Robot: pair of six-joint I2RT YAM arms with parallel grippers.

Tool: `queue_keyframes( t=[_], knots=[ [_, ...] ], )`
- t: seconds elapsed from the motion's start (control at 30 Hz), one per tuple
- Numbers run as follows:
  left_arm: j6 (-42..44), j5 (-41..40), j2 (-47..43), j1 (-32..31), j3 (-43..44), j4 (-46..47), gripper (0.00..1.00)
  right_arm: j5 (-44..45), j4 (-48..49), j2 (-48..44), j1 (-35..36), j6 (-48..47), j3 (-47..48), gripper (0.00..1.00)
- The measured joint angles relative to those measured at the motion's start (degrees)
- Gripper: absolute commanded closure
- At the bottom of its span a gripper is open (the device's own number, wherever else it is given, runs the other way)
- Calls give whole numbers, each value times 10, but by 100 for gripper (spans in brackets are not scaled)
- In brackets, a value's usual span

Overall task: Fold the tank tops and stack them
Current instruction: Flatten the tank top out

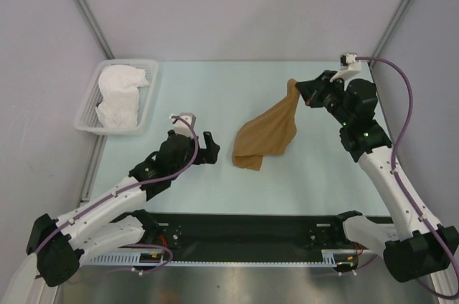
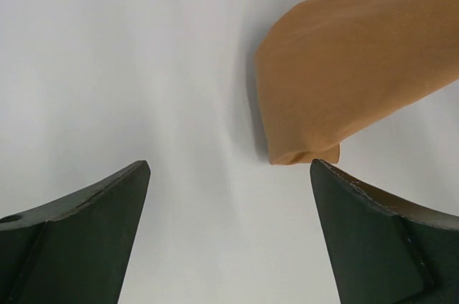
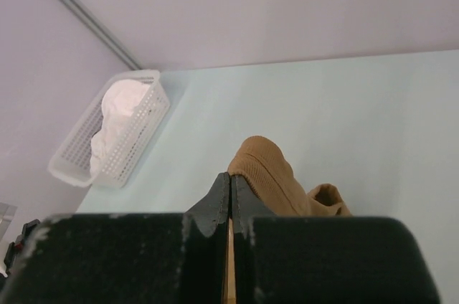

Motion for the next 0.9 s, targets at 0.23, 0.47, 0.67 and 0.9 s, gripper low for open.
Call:
queue_keyframes(
  t=[0.23,0.47,0.67,0.9],
  knots=[
    [-2,34,139,2,71,28,0,26,-38,-39,-38,-10,-1,100],
    [-12,124,256,2,78,92,6,93,-82,-37,-62,-4,0,100],
    [-54,193,338,-10,75,147,21,137,-110,-19,-112,20,6,100],
    [-64,193,350,-43,58,189,19,133,-116,-2,-144,40,6,100]
  ],
)
